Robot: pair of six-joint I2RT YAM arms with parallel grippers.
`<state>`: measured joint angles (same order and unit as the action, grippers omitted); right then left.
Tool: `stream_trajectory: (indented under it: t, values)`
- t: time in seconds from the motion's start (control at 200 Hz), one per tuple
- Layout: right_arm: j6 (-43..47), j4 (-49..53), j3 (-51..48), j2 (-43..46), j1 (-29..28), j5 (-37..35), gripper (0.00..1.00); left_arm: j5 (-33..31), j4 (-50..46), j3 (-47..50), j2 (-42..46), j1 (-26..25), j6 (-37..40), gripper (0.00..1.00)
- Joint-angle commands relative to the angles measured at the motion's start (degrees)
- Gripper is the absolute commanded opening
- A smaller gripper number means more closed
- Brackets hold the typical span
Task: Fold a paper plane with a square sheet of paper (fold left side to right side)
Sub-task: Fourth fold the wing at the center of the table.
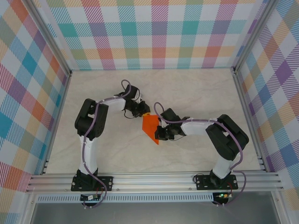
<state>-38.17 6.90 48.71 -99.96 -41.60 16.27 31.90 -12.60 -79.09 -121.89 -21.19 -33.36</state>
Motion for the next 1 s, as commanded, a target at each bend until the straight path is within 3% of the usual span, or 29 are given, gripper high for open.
stream_trajectory:
  t: [0.0, 0.25, 0.4, 0.595, 1.0]
  values:
    - [0.18, 9.71, -3.46, -3.14, -0.41, -1.51, 0.03, -5.58, 2.18, -0.43, 1.07, 3.70, 2.20, 0.17]
    - [0.43, 10.03, -3.02, -3.53, -0.32, -2.92, 0.00, -5.98, 3.78, 13.83, 21.55, 2.78, 2.90, 0.18]
    - [0.85, 10.73, -2.67, -3.59, -0.41, -3.33, 0.00, -3.97, 6.50, 23.55, 28.80, -3.62, 0.62, 0.17]
    - [1.19, 11.35, -2.91, -3.23, -0.41, -3.79, 0.00, -2.88, 13.27, 28.36, 27.19, -10.19, -3.36, 0.13]
    - [1.60, 11.21, -2.34, -3.92, -0.41, -3.26, 0.00, -0.62, 17.61, 25.26, 17.57, -13.48, -4.87, 0.10]
